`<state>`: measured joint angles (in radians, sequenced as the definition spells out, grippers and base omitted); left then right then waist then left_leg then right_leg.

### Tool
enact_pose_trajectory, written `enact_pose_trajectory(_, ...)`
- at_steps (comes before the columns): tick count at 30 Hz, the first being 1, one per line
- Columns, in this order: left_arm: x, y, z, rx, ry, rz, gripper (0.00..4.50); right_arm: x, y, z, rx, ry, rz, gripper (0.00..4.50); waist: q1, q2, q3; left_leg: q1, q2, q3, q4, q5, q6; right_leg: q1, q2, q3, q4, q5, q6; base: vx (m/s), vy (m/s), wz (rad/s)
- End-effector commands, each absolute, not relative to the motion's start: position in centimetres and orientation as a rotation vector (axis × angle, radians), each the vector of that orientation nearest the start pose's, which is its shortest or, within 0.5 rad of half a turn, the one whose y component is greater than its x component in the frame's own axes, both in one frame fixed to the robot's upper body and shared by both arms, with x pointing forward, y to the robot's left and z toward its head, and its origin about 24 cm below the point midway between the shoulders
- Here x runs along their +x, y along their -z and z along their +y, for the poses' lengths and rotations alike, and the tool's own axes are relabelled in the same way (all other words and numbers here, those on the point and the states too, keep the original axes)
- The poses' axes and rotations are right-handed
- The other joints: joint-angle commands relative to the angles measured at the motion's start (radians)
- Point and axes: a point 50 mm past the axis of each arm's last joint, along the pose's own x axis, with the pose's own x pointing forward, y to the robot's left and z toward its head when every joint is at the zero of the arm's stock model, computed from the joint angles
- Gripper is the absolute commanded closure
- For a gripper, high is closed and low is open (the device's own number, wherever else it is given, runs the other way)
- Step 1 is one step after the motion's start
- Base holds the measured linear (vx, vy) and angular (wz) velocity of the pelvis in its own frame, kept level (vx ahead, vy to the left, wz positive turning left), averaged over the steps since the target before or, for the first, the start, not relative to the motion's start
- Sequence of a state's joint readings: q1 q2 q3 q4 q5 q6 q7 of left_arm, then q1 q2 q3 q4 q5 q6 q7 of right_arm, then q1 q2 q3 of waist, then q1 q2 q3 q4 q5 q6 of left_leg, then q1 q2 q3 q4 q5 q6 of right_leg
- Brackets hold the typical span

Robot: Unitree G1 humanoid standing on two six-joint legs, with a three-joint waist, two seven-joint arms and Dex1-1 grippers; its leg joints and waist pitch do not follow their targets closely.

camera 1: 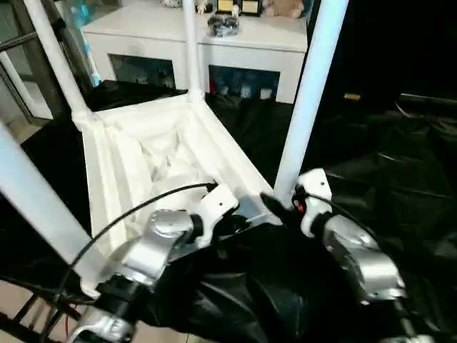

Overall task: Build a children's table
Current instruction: Rotate leg to tighten

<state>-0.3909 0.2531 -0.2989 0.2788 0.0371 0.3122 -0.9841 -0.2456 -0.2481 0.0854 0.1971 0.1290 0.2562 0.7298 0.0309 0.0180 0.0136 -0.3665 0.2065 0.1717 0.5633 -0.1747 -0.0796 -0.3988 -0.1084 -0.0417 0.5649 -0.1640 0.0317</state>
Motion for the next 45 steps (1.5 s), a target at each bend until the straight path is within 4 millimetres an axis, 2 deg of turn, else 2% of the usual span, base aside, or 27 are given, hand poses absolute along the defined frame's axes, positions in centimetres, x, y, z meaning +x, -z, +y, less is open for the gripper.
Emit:
enact_pose_trajectory(1,27.9,-4.1,8.1,0.301,1.330,0.389,4.50,26.3,-3.1,-11.1,-0.008,-1.087,0.315,1.38,0.004,-0.004,-0.038,0.005,0.010,0.004,-0.074,-0.365,0.027,0.030,-0.010,0.016,-0.066,-0.281,-0.167,0.053,-0.018,0.06)
enact_pose_trajectory(4,27.9,-4.6,9.4,0.332,1.401,0.387,4.50,25.2,-3.3,-12.7,-0.016,-1.238,0.370,1.38,0.008,-0.006,-0.039,0.000,0.011,0.008,-0.069,-0.307,0.049,0.036,-0.010,0.018,-0.053,-0.196,-0.205,0.036,-0.011,0.04)
enact_pose_trajectory(6,27.8,-4.8,9.8,0.319,1.434,0.385,4.50,24.9,-3.3,-13.3,-0.037,-1.282,0.398,1.38,0.014,-0.004,-0.043,0.003,0.012,0.011,-0.062,-0.261,0.066,0.039,-0.010,0.018,-0.042,-0.127,-0.231,0.000,0.000,0.00)
enact_pose_trajectory(7,27.6,-5.0,9.9,0.311,1.465,0.383,4.50,24.8,-3.2,-13.5,-0.043,-1.300,0.412,1.38,0.013,-0.012,-0.043,0.001,0.011,0.013,-0.060,-0.243,0.073,0.040,-0.010,0.018,-0.040,-0.106,-0.238,0.000,0.000,0.00)
enact_pose_trajectory(9,27.5,-5.0,10.5,0.322,1.504,0.397,4.50,24.7,-3.3,-14.2,-0.047,-1.339,0.440,1.38,0.023,-0.008,-0.045,0.004,0.011,0.013,-0.057,-0.196,0.086,0.044,-0.012,0.016,-0.033,-0.065,-0.259,0.000,0.000,0.00)
enact_pose_trajectory(11,27.6,-5.0,10.8,0.334,1.508,0.406,4.50,24.7,-3.3,-14.5,-0.056,-1.352,0.451,1.38,0.028,-0.006,-0.043,0.006,0.014,0.014,-0.057,-0.194,0.090,0.042,-0.011,0.015,-0.032,-0.068,-0.265,0.000,0.000,0.00)
enact_pose_trajectory(12,27.7,-5.0,11.1,0.334,1.513,0.408,4.50,24.6,-3.4,-14.6,-0.062,-1.373,0.463,1.38,0.032,-0.011,-0.042,0.006,0.015,0.015,-0.057,-0.201,0.088,0.042,-0.011,0.016,-0.031,-0.085,-0.266,0.000,0.000,0.00)
enact_pose_trajectory(14,27.7,-5.1,11.2,0.332,1.521,0.408,4.50,24.6,-3.6,-14.7,-0.059,-1.389,0.468,1.38,0.036,-0.010,-0.038,0.008,0.016,0.016,-0.061,-0.232,0.075,0.041,-0.013,0.017,-0.036,-0.139,-0.256,0.000,0.000,0.00)
enact_pose_trajectory(15,27.7,-5.1,11.3,0.332,1.523,0.408,4.50,24.6,-3.6,-14.7,-0.058,-1.391,0.468,1.53,0.036,-0.011,-0.038,0.008,0.017,0.016,-0.062,-0.252,0.063,0.039,-0.014,0.018,-0.038,-0.170,-0.248,0.000,0.000,0.00)
enact_pose_trajectory(16,27.7,-5.2,11.3,0.331,1.532,0.410,4.50,24.7,-3.8,-14.8,-0.057,-1.403,0.472,1.62,0.035,-0.016,-0.037,0.009,0.017,0.016,-0.063,-0.262,0.060,0.039,-0.014,0.019,-0.040,-0.186,-0.244,0.000,0.000,0.00)
enact_pose_trajectory(18,27.8,-5.2,11.4,0.332,1.537,0.411,4.50,24.7,-4.0,-14.8,-0.056,-1.416,0.476,1.68,0.035,-0.013,-0.037,0.008,0.017,0.014,-0.065,-0.274,0.045,0.039,-0.015,0.020,-0.041,-0.214,-0.231,0.000,0.000,0.00)
enact_pose_trajectory(21,27.9,-5.2,11.4,0.334,1.537,0.409,4.50,24.6,-4.2,-14.7,-0.052,-1.441,0.478,1.97,0.036,-0.010,-0.038,0.008,0.015,0.014,-0.063,-0.264,0.043,0.039,-0.014,0.020,-0.040,-0.192,-0.233,0.000,0.000,0.00)
enact_pose_trajectory(26,27.8,-5.0,11.5,0.325,1.523,0.406,4.50,24.3,-4.2,-14.5,-0.028,-1.445,0.474,2.13,0.036,-0.010,-0.040,0.006,0.015,0.014,-0.060,-0.229,0.052,0.042,-0.013,0.019,-0.034,-0.136,-0.242,0.000,0.000,0.00)
enact_pose_trajectory(28,28.1,-4.9,11.3,0.313,1.473,0.397,4.50,24.2,-4.0,-14.3,-0.021,-1.424,0.464,2.16,0.037,-0.011,-0.039,0.007,0.015,0.014,-0.061,-0.239,0.052,0.041,-0.013,0.018,-0.035,-0.147,-0.244,0.000,0.000,0.00)
enact_pose_trajectory(29,28.3,-4.8,11.1,0.300,1.428,0.386,4.50,24.4,-3.7,-14.1,-0.013,-1.383,0.456,2.20,0.037,-0.003,-0.039,0.009,0.015,0.014,-0.061,-0.248,0.048,0.040,-0.014,0.019,-0.036,-0.156,-0.244,0.000,0.000,0.00)
enact_pose_trajectory(30,28.6,-4.7,10.8,0.285,1.372,0.376,4.50,24.7,-3.3,-13.8,-0.001,-1.316,0.445,2.20,0.036,-0.007,-0.037,0.009,0.015,0.014,-0.063,-0.280,0.034,0.038,-0.015,0.020,-0.041,-0.198,-0.238,0.000,0.000,0.00)
enact_pose_trajectory(31,28.8,-4.6,10.5,0.286,1.346,0.375,4.50,25.0,-3.0,-13.6,-0.002,-1.266,0.434,2.24,0.035,-0.008,-0.035,0.009,0.015,0.015,-0.065,-0.294,0.028,0.036,-0.016,0.020,-0.045,-0.223,-0.233,0.000,0.000,0.00)
enact_pose_trajectory(32,28.8,-4.4,10.0,0.291,1.316,0.375,4.50,25.6,-2.4,-13.3,0.002,-1.163,0.432,2.27,0.030,-0.010,-0.034,0.008,0.013,0.012,-0.068,-0.318,0.013,0.037,-0.017,0.018,-0.049,-0.278,-0.214,0.000,0.000,0.00)
enact_pose_trajectory(34,28.8,-4.4,9.9,0.292,1.311,0.375,4.50,25.7,-2.3,-13.3,0.004,-1.141,0.433,2.32,0.024,-0.011,-0.031,0.008,0.010,0.009,-0.072,-0.350,-0.002,0.034,-0.018,0.017,-0.058,-0.364,-0.181,0.000,0.000,0.00)
enact_pose_trajectory(35,28.9,-4.2,9.1,0.280,1.270,0.370,4.50,26.2,-1.7,-12.7,0.011,-1.052,0.430,2.34,0.017,-0.010,-0.029,0.002,0.010,0.004,-0.076,-0.364,-0.009,0.037,-0.017,0.015,-0.060,-0.405,-0.157,0.000,0.000,0.00)
enact_pose_trajectory(37,28.8,-3.9,8.3,0.270,1.241,0.371,4.50,26.6,-1.1,-12.0,0.020,-0.969,0.432,2.39,0.011,-0.009,-0.027,0.008,0.007,0.001,-0.076,-0.404,-0.018,0.028,-0.018,0.013,-0.071,-0.476,-0.131,0.000,0.000,0.00)
enact_pose_trajectory(38,28.8,-3.9,8.1,0.269,1.237,0.372,4.50,26.6,-1.0,-11.9,0.022,-0.957,0.430,2.43,0.003,-0.012,-0.024,0.007,0.005,-0.001,-0.076,-0.426,-0.022,0.024,-0.017,0.011,-0.077,-0.524,-0.115,0.000,0.000,0.00)
enact_pose_trajectory(39,28.7,-3.6,7.3,0.265,1.228,0.379,4.50,26.9,-0.6,-11.2,0.036,-0.884,0.430,2.45,0.003,-0.012,-0.024,0.007,0.004,-0.004,-0.076,-0.434,-0.023,0.026,-0.018,0.008,-0.080,-0.550,-0.104,0.000,0.000,0.00)
enact_pose_trajectory(40,28.7,-3.4,6.8,0.266,1.210,0.380,4.50,27.1,-0.2,-10.8,0.039,-0.821,0.440,2.47,-0.002,-0.013,-0.022,0.007,0.002,-0.004,-0.076,-0.447,-0.023,0.019,-0.018,0.007,-0.088,-0.594,-0.084,0.000,0.000,0.00)
enact_pose_trajectory(42,28.8,-3.5,5.5,0.249,1.183,0.374,4.50,27.4,0.5,-10.0,0.045,-0.706,0.473,2.47,-0.011,-0.013,-0.018,0.006,-0.002,-0.013,-0.077,-0.481,-0.036,0.017,-0.019,-0.004,-0.099,-0.679,-0.048,0.000,0.000,0.00)
enact_pose_trajectory(44,28.9,-3.8,5.0,0.242,1.173,0.362,4.50,27.4,0.6,-9.6,0.037,-0.701,0.463,2.47,-0.015,-0.013,-0.016,0.015,-0.005,-0.016,-0.073,-0.524,-0.034,0.010,-0.018,-0.011,-0.113,-0.725,-0.026,0.000,0.000,0.00)
enact_pose_trajectory(45,29.0,-3.8,4.8,0.239,1.170,0.357,4.50,27.4,0.6,-9.4,0.037,-0.701,0.459,2.47,-0.019,-0.011,-0.016,0.022,-0.005,-0.018,-0.074,-0.546,-0.029,0.008,-0.017,-0.015,-0.117,-0.720,-0.025,0.000,0.000,0.00)
